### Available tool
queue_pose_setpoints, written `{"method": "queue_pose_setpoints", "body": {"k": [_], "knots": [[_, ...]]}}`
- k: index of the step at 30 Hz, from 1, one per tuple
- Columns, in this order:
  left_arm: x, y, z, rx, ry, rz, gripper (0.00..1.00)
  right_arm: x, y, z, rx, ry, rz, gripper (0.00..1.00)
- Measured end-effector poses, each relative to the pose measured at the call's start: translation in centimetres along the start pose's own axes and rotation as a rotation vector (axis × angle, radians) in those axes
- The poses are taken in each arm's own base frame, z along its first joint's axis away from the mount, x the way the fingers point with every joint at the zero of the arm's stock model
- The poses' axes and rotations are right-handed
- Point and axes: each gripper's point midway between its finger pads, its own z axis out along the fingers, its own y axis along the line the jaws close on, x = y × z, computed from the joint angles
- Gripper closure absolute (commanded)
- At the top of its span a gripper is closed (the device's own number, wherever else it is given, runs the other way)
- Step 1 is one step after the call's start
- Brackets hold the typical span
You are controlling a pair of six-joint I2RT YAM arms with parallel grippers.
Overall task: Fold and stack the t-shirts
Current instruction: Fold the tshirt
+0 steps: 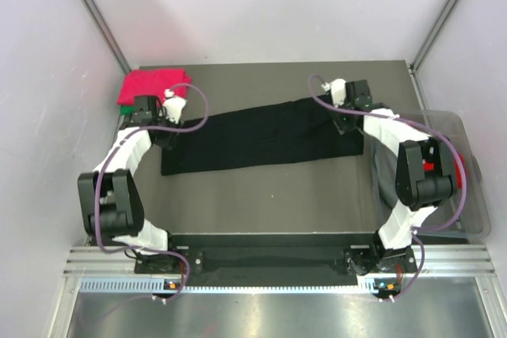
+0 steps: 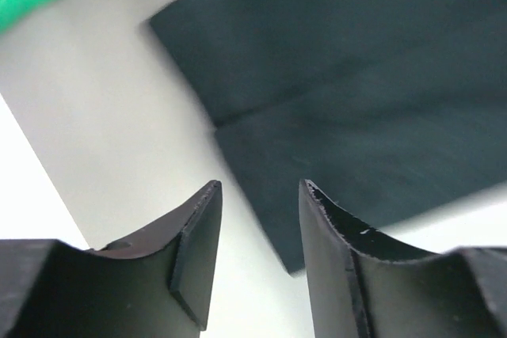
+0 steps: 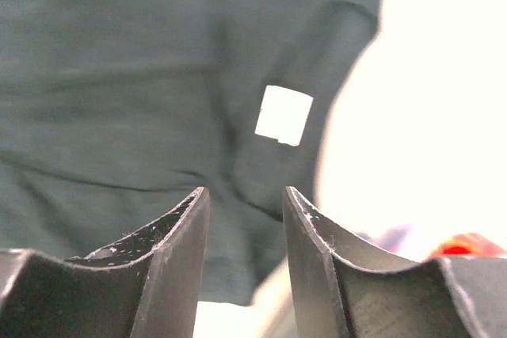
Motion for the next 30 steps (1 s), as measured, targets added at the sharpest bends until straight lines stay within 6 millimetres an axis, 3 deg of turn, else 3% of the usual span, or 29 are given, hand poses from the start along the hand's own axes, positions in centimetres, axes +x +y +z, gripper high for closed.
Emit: {"method": "queue_pose_setpoints", "body": {"k": [3,5,9,11,15,18,21,24,30], "knots": [[-0.2,-3.1,-1.7,0.087,-0.032,0.169,0.48,0.0,-2.5,-0.7,0.031,0.010,0.047,0.56],[0.5,-4.8,-2.1,0.143,-0.026,0.252,0.48,-0.5,-3.0,-1.0,0.039,0.005,0.048,0.55],[3.4,-6.0,-1.6,0.196,0.036,0.306,0.48,-1.4,-3.4,-1.3,0.037,0.005,0.036,0.55],[5.1,-6.6,-1.4,0.218,0.073,0.311,0.48,-3.0,-4.2,-1.0,0.044,-0.008,0.038,0.55],[6.8,-7.4,-1.1,0.244,0.108,0.304,0.48,-7.4,-6.4,1.3,0.067,-0.055,0.063,0.54],[7.3,-7.5,-1.0,0.249,0.117,0.302,0.48,-8.8,-7.2,4.1,0.066,-0.044,0.089,0.54],[7.5,-7.6,-1.0,0.249,0.122,0.302,0.48,-8.4,-7.3,6.7,0.054,0.000,0.110,0.54],[7.8,-7.3,-0.7,0.228,0.127,0.305,0.47,-6.7,-6.7,8.4,0.036,0.072,0.124,0.53],[8.2,-6.9,0.0,0.205,0.139,0.309,0.45,-4.4,-6.4,8.7,0.045,0.164,0.122,0.53]]}}
